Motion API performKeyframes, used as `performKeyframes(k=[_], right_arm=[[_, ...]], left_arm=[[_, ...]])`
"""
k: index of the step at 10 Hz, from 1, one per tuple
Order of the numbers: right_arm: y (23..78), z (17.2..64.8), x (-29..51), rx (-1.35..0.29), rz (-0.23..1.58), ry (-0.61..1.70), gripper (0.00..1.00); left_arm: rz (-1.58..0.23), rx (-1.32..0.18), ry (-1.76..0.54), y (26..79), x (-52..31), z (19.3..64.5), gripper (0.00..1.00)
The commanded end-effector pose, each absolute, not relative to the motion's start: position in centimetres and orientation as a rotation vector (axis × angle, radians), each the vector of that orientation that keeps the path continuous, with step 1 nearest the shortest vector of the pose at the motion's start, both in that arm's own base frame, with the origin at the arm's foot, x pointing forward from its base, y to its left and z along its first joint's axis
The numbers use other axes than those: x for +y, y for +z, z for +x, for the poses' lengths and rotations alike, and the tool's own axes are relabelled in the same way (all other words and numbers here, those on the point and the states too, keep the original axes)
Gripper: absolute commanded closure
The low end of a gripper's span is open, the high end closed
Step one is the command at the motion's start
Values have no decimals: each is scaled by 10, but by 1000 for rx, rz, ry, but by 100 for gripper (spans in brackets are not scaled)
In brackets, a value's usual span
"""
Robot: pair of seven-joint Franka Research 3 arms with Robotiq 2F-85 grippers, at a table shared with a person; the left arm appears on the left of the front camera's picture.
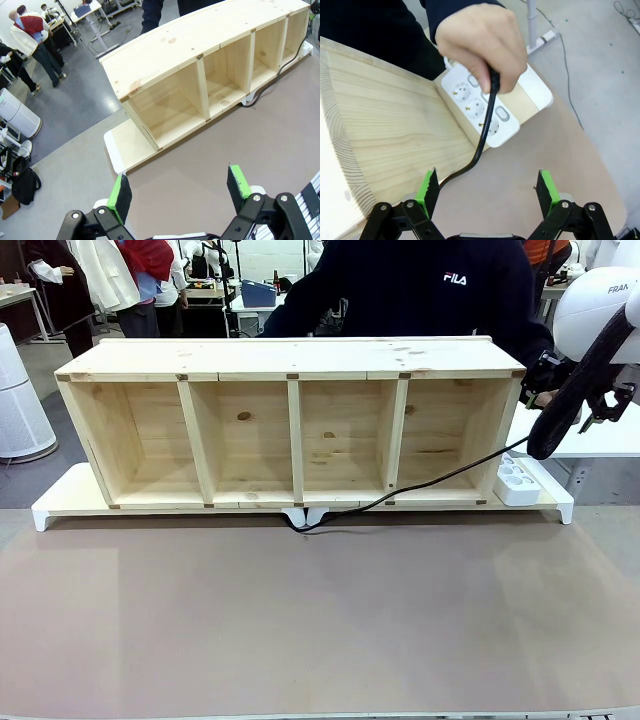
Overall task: Perform cable management.
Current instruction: Release the Power Cable when the human grasps it.
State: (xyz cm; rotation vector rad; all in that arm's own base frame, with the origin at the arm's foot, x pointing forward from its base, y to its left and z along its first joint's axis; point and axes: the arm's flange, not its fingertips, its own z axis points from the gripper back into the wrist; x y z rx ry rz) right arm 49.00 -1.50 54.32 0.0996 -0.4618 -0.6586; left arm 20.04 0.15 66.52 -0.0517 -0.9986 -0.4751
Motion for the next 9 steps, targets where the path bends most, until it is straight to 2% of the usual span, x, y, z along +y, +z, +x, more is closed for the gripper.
performKeyframes(k=[1,9], right_arm=[[542,490,-15,-457,101,-654,0],[542,490,-15,-457,101,-654,0]], left_arm=[[-63,-1007,-464,665,0,202,0],[-63,-1007,-464,665,0,202,0]])
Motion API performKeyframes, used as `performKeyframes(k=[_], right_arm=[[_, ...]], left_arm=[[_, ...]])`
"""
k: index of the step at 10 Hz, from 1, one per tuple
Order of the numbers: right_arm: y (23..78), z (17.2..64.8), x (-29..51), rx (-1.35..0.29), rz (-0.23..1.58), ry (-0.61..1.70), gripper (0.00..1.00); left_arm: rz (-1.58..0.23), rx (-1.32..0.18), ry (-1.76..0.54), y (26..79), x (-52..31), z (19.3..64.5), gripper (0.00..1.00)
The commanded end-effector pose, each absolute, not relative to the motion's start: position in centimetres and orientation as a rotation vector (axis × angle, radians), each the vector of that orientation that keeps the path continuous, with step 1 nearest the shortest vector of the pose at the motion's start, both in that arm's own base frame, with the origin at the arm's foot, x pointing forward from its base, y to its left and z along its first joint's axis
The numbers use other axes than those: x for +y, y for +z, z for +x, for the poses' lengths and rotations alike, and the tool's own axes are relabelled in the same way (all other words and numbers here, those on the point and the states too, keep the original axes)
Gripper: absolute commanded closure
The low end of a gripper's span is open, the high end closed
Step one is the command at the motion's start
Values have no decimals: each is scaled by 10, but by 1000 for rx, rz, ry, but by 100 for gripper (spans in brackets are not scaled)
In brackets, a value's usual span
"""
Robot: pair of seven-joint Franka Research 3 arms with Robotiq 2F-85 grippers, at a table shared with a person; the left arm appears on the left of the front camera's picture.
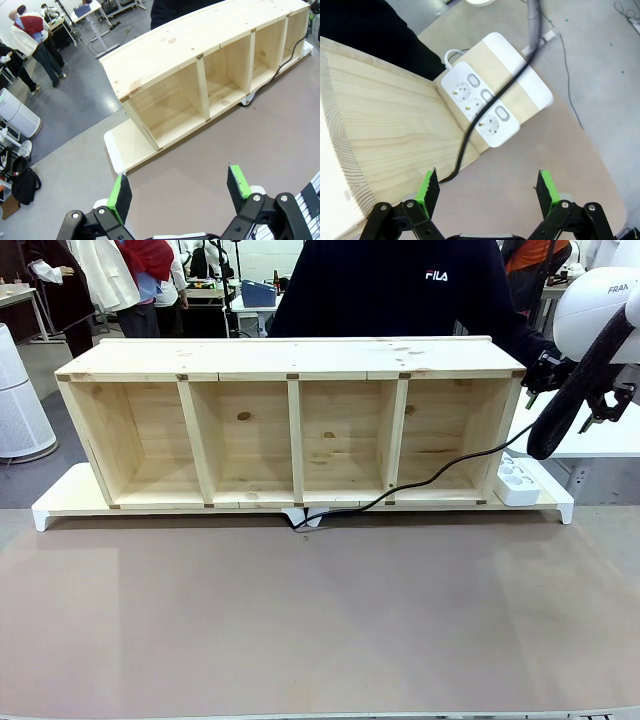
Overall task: Perform cable management.
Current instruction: Release the Power Cable when the human grasps it.
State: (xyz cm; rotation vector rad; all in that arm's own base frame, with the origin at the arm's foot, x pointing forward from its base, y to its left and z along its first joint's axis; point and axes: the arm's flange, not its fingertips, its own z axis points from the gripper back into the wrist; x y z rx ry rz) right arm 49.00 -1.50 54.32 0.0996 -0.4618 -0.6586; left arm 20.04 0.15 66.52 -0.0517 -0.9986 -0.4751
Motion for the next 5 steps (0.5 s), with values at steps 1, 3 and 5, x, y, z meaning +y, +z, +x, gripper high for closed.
performKeyframes(k=[1,3,5], right_arm=[[542,490,-15,-457,101,-654,0],[542,490,-15,-457,101,-654,0],[542,490,-15,-457,101,-654,0]], left_arm=[[-63,-1007,-464,665,0,202,0],[-63,-1007,-464,665,0,202,0],[-63,-1007,-464,665,0,202,0]])
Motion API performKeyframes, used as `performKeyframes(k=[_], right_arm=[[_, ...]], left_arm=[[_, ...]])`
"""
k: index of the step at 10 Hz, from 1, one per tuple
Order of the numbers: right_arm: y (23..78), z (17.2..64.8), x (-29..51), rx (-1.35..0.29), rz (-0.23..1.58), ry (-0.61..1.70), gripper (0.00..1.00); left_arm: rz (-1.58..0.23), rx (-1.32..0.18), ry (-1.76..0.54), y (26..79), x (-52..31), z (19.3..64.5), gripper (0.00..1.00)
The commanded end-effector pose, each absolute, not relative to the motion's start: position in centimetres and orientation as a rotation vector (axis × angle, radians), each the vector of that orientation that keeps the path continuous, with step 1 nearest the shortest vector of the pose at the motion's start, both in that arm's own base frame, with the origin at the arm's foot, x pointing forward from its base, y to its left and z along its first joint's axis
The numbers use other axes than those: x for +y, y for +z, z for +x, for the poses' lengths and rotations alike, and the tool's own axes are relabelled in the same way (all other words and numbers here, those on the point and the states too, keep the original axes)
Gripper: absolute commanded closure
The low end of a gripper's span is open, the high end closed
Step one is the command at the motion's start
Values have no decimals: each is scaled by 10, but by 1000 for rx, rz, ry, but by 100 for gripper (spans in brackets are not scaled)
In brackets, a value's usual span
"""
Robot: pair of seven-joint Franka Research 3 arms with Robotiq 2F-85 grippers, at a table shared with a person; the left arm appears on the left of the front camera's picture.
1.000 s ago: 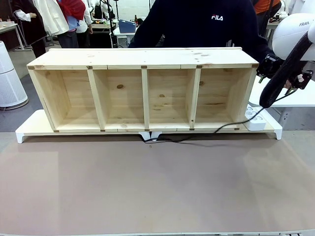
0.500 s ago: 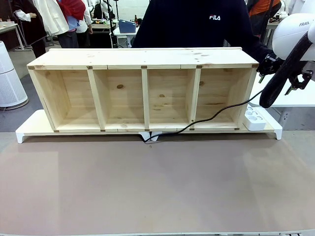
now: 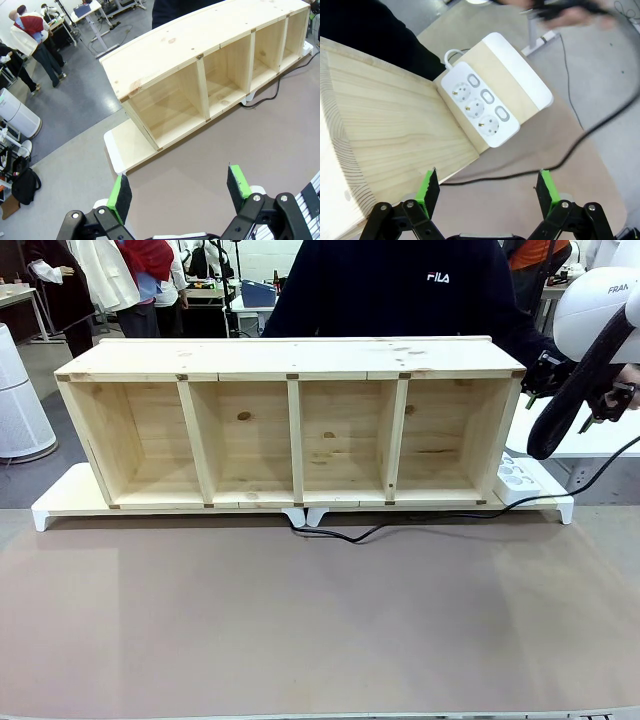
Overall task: Perform cable management.
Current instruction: Release the Power Cable when the human grasps it.
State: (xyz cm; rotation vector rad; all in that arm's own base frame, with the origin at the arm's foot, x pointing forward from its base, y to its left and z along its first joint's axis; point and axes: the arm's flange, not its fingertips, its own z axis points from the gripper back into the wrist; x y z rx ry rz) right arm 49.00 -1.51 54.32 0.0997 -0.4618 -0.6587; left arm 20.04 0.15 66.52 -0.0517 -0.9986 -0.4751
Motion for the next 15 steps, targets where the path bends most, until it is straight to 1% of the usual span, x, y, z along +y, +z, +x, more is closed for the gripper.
performKeyframes(k=[1,15], right_arm=[[542,490,-15,-457,101,-654,0],[542,490,-15,-457,101,-654,0]], left_arm=[[-63,-1007,-464,665,0,202,0],[-63,-1007,-464,665,0,202,0]])
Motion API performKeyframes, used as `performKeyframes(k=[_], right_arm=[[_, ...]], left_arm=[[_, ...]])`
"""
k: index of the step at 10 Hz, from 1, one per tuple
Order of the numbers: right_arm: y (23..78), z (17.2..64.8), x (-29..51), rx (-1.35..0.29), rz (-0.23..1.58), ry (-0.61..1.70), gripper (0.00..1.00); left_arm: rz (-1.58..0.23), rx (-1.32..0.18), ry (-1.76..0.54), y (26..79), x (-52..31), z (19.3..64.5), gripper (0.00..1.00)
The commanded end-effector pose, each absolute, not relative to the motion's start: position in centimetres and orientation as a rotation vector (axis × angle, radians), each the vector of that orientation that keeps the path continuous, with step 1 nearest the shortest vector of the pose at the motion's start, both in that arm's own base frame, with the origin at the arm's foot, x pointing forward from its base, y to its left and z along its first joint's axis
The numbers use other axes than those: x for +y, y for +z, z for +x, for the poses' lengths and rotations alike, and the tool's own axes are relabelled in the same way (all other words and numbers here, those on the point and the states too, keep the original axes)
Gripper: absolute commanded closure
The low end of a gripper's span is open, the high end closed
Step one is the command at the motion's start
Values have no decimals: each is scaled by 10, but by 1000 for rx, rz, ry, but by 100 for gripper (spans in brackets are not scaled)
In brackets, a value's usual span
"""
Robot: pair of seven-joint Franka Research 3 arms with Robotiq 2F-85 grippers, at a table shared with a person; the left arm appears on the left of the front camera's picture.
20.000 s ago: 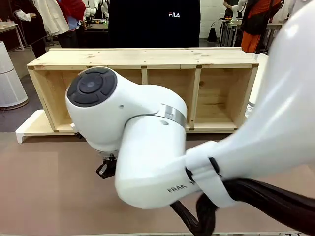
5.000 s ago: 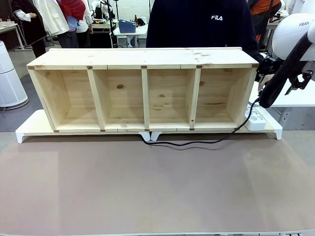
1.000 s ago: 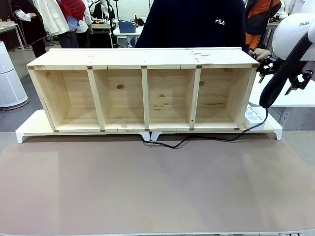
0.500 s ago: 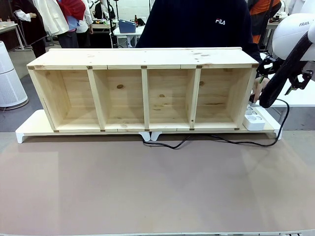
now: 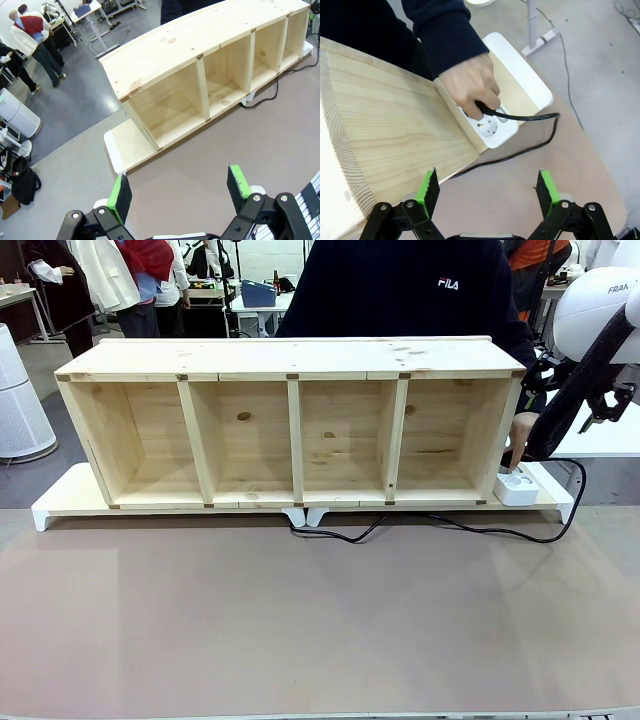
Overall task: Perform cable management.
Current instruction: Release the Power Cable when the human grasps it.
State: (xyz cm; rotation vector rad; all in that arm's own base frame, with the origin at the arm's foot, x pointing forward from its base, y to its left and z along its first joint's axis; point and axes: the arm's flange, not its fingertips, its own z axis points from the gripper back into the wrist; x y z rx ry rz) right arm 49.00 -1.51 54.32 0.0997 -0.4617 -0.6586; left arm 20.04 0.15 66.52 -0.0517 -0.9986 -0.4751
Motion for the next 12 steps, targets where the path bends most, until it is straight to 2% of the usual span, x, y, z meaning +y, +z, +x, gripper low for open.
performKeyframes(k=[1,12], right_arm=[[542,490,-15,-457,101,-654,0],[542,490,-15,-457,101,-654,0]], left_arm=[[-63,-1007,-464,665,0,202,0],[-63,-1007,-464,665,0,202,0]])
